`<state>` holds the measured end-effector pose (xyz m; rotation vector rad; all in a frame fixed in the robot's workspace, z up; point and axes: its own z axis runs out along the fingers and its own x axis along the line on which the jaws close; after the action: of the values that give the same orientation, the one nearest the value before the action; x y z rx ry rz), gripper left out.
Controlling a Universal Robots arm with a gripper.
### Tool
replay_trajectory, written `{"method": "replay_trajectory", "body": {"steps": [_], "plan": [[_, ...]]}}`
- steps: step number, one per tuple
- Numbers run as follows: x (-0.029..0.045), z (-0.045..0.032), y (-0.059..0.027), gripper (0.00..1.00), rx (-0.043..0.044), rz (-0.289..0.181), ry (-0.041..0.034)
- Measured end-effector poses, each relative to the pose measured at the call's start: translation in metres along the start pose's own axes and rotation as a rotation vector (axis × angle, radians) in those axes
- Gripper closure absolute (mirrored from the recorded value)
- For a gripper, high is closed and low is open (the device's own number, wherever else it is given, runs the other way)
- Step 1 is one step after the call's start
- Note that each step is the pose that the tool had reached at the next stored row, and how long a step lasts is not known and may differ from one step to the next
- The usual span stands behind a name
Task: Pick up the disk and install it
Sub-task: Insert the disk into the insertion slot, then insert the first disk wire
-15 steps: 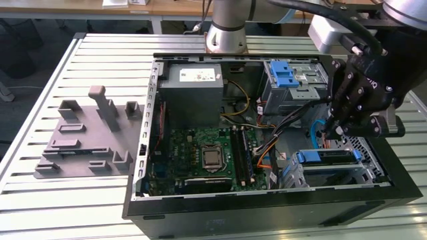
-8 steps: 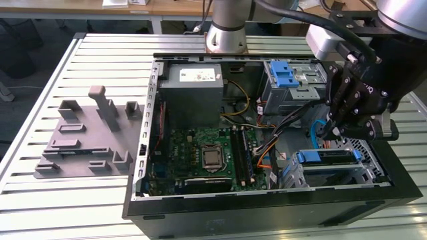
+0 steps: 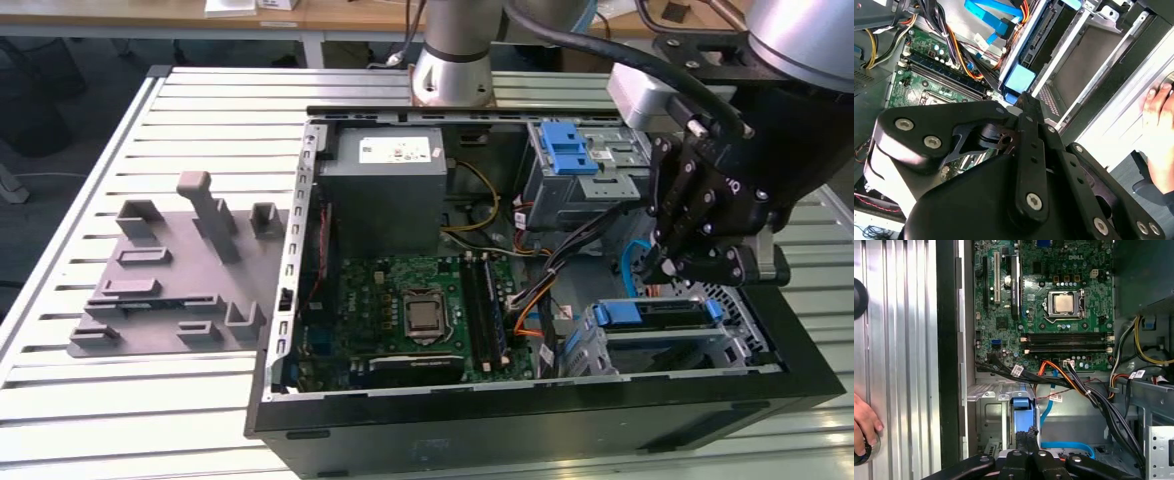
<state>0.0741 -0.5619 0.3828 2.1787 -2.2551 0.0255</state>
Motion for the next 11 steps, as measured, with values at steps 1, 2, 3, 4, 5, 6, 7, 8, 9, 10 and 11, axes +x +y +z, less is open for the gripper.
{"method": "replay_trajectory", "body": {"steps": [1,2,3,4,5,6,7,8,9,10,11], "plan": [[0.0,0.0003,0.0,0.89,0.0,0.0,0.0001],[0.0,0.0005,-0.0003,0.89,0.0,0.0,0.0002],[0.0,0.0007,-0.0008,0.89,0.0,0.0,0.0002],[0.0,0.0009,-0.0019,0.89,0.0,0.0,0.0001],[-0.0001,0.0011,-0.0034,0.89,0.0,0.0,-0.0001],[-0.0001,0.0012,-0.0053,0.89,0.0,0.0,-0.0001],[-0.0002,0.0012,-0.0074,0.89,0.0,0.0,0.0],[-0.0003,0.0013,-0.0096,0.89,0.0,0.0,0.0001],[-0.0004,0.0013,-0.0117,0.89,0.0,0.0,0.0001],[-0.0006,0.0014,-0.0133,0.89,0.0,0.0,0.0001],[-0.0006,0.0014,-0.0152,0.89,0.0,0.0,0.0001]]}}
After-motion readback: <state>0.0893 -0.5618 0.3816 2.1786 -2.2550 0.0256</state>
